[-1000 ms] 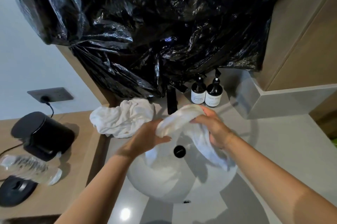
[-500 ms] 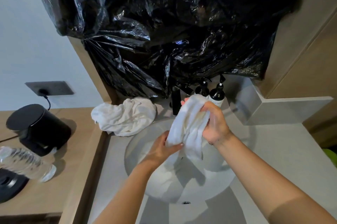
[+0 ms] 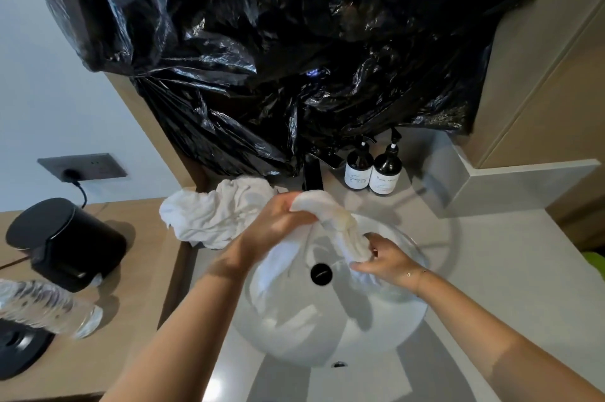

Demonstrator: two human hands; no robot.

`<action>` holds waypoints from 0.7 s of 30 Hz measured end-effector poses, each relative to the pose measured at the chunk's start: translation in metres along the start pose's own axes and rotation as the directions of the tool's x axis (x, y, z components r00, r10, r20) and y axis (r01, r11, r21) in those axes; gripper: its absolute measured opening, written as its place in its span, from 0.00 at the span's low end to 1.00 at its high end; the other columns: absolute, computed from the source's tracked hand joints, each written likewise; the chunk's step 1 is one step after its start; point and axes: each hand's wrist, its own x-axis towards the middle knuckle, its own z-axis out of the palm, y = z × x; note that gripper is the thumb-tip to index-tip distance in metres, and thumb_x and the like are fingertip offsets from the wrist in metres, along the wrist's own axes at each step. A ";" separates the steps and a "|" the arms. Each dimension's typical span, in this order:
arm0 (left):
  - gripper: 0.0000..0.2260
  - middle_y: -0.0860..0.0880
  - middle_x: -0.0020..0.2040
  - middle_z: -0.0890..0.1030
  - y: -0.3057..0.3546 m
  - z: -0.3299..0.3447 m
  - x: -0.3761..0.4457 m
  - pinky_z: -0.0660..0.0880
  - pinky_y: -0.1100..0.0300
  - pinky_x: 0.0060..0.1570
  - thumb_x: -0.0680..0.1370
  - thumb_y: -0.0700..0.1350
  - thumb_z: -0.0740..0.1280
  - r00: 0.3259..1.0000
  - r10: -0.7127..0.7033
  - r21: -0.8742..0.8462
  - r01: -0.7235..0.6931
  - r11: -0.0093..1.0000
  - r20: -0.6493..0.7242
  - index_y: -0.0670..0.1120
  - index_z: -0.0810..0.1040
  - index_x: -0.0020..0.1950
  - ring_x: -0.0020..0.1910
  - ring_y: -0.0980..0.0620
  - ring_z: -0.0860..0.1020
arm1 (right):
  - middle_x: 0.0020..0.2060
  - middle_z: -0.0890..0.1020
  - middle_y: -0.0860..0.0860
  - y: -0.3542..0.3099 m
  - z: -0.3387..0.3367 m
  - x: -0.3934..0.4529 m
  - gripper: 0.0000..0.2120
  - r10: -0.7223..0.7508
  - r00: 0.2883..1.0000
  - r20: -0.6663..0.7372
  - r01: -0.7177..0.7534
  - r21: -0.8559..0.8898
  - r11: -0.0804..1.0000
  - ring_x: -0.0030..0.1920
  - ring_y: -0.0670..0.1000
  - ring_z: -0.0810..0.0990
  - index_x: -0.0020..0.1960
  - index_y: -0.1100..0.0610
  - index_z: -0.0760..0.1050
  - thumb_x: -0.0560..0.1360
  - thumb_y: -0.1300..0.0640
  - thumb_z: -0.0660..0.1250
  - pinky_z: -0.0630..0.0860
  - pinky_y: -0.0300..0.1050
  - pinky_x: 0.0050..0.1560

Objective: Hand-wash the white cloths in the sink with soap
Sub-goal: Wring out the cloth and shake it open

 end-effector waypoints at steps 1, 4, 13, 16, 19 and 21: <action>0.08 0.53 0.43 0.84 0.001 0.004 0.002 0.75 0.68 0.44 0.76 0.32 0.65 1.000 0.010 0.001 -0.010 1.000 0.024 0.41 0.81 0.50 0.44 0.58 0.82 | 0.44 0.76 0.45 -0.004 0.002 -0.001 0.16 0.006 1.000 0.003 -0.006 0.009 1.000 0.45 0.43 0.77 0.51 0.51 0.71 0.70 0.59 0.75 0.69 0.26 0.39; 0.10 0.54 0.39 0.84 -0.001 0.011 0.010 0.74 0.69 0.42 0.74 0.27 0.66 0.999 0.028 0.000 -0.028 1.000 0.045 0.39 0.80 0.50 0.41 0.61 0.81 | 0.58 0.73 0.45 -0.013 0.007 0.000 0.36 -0.100 0.994 0.049 0.092 0.149 0.985 0.57 0.38 0.74 0.68 0.47 0.61 0.68 0.56 0.78 0.70 0.27 0.51; 0.23 0.55 0.54 0.80 -0.037 -0.001 -0.002 0.72 0.70 0.53 0.68 0.44 0.71 0.963 -0.268 0.069 0.266 0.961 0.020 0.49 0.75 0.63 0.55 0.60 0.77 | 0.45 0.82 0.52 -0.023 0.021 0.016 0.17 -0.063 0.995 -0.084 0.097 0.509 0.856 0.41 0.44 0.81 0.60 0.59 0.75 0.73 0.69 0.70 0.74 0.33 0.38; 0.21 0.48 0.62 0.81 -0.066 0.000 -0.028 0.75 0.57 0.62 0.77 0.35 0.66 0.936 -0.348 -0.272 0.348 0.897 0.052 0.45 0.72 0.70 0.63 0.50 0.78 | 0.51 0.81 0.58 -0.022 0.022 0.020 0.28 -0.043 0.999 -0.027 0.050 0.627 0.777 0.50 0.51 0.81 0.64 0.59 0.72 0.64 0.67 0.63 0.77 0.42 0.47; 0.16 0.43 0.58 0.83 -0.083 0.019 -0.053 0.76 0.50 0.60 0.77 0.33 0.64 0.847 -0.524 -0.533 0.404 0.744 -0.091 0.41 0.77 0.64 0.60 0.45 0.80 | 0.52 0.79 0.62 -0.022 0.027 0.024 0.27 -0.068 0.997 -0.022 0.061 0.751 0.657 0.55 0.63 0.79 0.64 0.67 0.70 0.65 0.66 0.63 0.78 0.49 0.50; 0.13 0.40 0.55 0.83 -0.099 0.032 -0.065 0.76 0.46 0.55 0.79 0.38 0.63 0.681 -0.732 -0.731 0.496 0.470 -0.008 0.37 0.75 0.63 0.55 0.41 0.80 | 0.53 0.78 0.64 -0.025 0.026 0.023 0.28 -0.120 0.992 -0.031 0.095 0.811 0.577 0.57 0.67 0.76 0.63 0.71 0.68 0.65 0.63 0.68 0.76 0.51 0.52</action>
